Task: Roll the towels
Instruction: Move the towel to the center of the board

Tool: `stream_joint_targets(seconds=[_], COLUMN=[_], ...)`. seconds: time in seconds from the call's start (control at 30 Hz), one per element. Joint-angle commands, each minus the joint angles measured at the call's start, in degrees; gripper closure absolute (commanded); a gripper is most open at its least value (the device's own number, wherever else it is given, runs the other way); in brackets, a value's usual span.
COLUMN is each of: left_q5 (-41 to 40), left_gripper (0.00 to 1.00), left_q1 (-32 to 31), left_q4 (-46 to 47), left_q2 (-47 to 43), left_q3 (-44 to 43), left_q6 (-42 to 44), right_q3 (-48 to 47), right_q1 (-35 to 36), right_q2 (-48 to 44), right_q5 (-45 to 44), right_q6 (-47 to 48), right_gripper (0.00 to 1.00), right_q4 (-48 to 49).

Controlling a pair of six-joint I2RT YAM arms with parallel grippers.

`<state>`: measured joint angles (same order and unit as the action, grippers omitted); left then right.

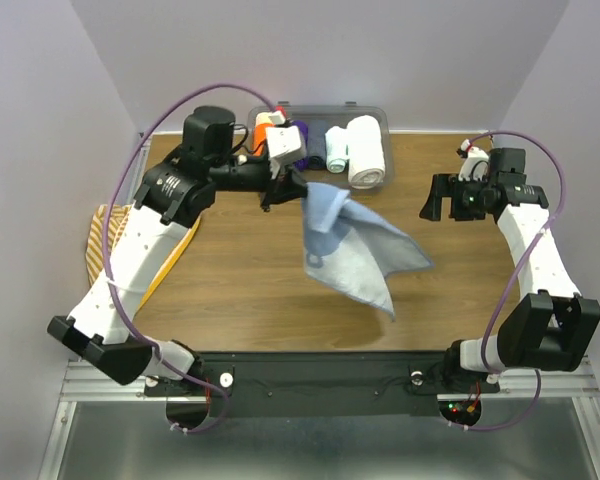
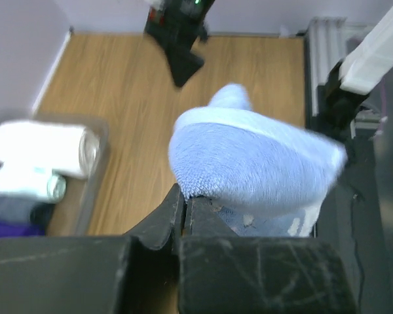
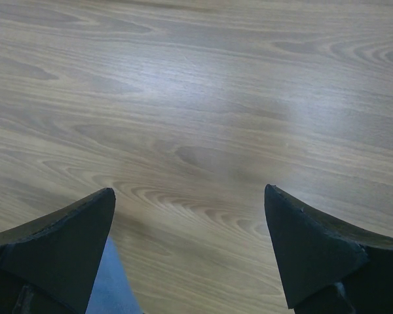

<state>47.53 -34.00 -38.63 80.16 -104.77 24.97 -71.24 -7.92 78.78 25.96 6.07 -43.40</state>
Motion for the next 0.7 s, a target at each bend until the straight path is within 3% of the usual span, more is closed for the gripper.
stream_joint_targets(seconds=[0.0, 0.17, 0.27, 0.5, 0.67], left_q5=[1.3, 0.1, -0.2, -1.1, -0.9], left_gripper=[1.00, 0.98, 0.91, 0.89, 0.74], left_q1=[7.7, 17.1, 20.6, 29.6, 32.5], left_q4=[6.7, 13.0, 13.8, 16.3, 10.2], left_q2=[-3.2, -3.8, -1.5, 8.3, 14.8], left_q3=[15.4, 38.6, 44.0, 43.5, 40.2], left_q6=[3.9, 7.0, 9.4, 5.3, 7.3], right_q3=[-2.1, 0.3, 1.9, 6.9, 8.8], right_q1=[-0.5, -0.5, -0.3, 6.0, 12.4], right_q2=[-0.2, 1.0, 1.5, 1.6, 3.3], right_q5=[-0.4, 3.2, 5.3, 3.8, 1.3], right_q6=[2.5, 7.1, 9.8, 14.2, 13.2], right_gripper=[0.00, 0.01, 0.05, 0.25, 0.29], right_q4=[-0.3, -2.0, -3.3, -4.5, -1.4])
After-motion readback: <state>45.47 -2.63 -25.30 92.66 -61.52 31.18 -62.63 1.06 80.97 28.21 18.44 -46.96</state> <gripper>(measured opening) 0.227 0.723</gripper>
